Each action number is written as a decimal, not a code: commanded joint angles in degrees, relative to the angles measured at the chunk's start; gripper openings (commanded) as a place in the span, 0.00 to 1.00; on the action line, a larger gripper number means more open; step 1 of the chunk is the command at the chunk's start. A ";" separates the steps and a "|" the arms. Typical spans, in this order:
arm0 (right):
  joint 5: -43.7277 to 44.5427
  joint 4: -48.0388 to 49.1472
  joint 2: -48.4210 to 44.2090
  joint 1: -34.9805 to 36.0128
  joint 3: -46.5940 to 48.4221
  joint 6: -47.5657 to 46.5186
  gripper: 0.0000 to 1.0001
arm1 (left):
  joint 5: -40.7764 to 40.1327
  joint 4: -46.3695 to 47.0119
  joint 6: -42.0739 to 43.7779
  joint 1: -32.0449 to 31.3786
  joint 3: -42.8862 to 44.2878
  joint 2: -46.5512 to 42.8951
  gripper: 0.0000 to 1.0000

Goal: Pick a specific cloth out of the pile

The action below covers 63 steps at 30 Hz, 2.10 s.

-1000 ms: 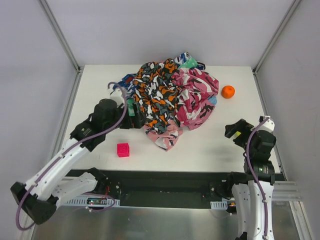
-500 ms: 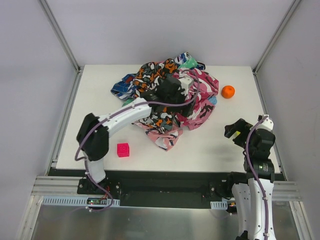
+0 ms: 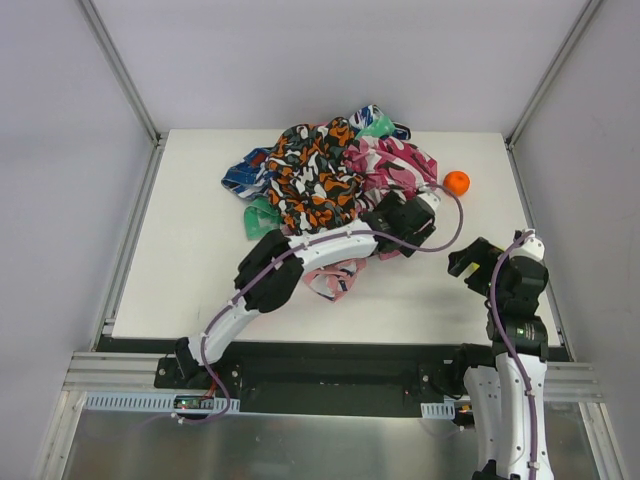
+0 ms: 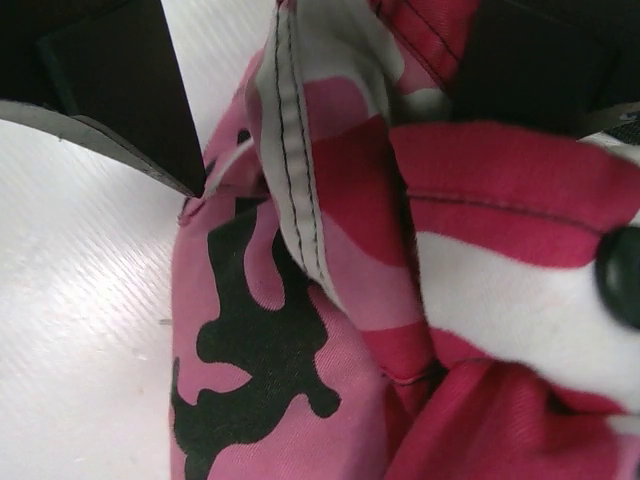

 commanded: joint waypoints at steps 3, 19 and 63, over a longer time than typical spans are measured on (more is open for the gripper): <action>-0.33 1.76 1.17 0.06 -0.29 -0.47 0.96 | -9.84 -3.00 2.81 -1.02 7.22 7.78 0.99; 1.16 1.06 0.90 0.06 -0.56 -0.74 0.96 | -7.29 -3.88 0.26 -0.15 8.11 8.34 0.00; 3.36 34.81 57.92 40.57 31.33 8.13 0.96 | 25.50 -10.03 -21.27 48.98 -14.92 -15.94 0.23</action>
